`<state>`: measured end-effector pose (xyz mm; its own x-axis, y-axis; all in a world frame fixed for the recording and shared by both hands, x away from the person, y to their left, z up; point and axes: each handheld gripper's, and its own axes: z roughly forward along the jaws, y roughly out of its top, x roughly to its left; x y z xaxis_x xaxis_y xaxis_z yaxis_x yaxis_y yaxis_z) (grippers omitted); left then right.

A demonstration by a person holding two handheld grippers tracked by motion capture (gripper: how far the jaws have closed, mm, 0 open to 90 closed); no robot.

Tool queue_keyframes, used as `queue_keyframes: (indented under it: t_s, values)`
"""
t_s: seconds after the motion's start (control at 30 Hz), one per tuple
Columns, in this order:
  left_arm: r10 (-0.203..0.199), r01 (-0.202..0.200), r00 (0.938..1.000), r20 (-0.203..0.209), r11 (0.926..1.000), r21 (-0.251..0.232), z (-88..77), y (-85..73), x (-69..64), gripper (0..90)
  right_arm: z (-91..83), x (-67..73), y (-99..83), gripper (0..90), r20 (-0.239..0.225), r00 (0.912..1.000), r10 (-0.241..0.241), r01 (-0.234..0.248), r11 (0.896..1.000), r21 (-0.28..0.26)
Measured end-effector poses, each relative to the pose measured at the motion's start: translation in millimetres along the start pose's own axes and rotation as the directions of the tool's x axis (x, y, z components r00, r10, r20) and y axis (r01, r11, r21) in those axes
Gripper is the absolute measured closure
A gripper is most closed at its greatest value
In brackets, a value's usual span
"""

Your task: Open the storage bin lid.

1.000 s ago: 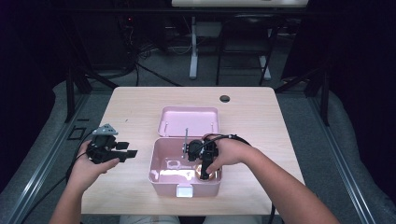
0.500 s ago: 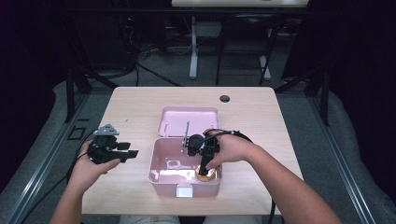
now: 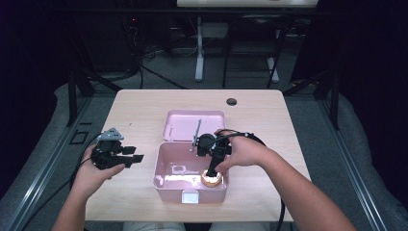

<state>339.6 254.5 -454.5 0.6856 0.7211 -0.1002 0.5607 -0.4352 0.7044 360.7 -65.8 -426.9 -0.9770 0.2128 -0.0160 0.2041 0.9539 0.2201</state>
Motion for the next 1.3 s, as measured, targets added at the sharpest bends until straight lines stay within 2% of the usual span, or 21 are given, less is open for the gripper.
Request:
queue_keyframes:
  t_s: [0.23,0.47,0.77,0.9,1.07,1.3]
  values:
    - [0.0,0.0,1.0,-0.002,1.0,-0.007,-1.1,0.6,-1.3,51.0,-11.3,-1.4,-12.5,25.5,0.019,0.997,0.074,-0.074,0.997,-0.023]
    - [-0.001,0.001,1.0,-0.002,1.0,-0.003,-0.7,0.8,-1.4,51.0,-21.2,-1.9,-28.9,26.8,0.023,0.9931,0.115,-0.114,0.992,-0.053]
    - [-0.004,0.004,1.0,-0.005,1.0,-0.004,-0.9,0.7,-1.7,51.0,-23.0,-5.6,-48.1,27.6,0.043,0.9872,0.154,-0.152,0.987,-0.049]
    - [-0.005,0.005,1.0,-0.005,1.0,-0.005,-0.7,0.7,-1.8,51.0,-22.3,-7.6,-56.5,28.0,0.056,0.9824,0.178,-0.174,0.982,-0.068]
    - [-0.004,0.004,1.0,-0.001,1.0,-0.002,-0.1,0.9,-2.2,51.1,-20.7,-10.5,-65.3,28.7,0.066,0.9731,0.221,-0.213,0.971,-0.113]
    - [0.002,-0.002,1.0,0.001,1.0,-0.005,0.8,1.6,-4.0,51.2,-21.4,-12.7,-72.1,28.7,0.073,0.9634,0.258,-0.245,0.957,-0.156]
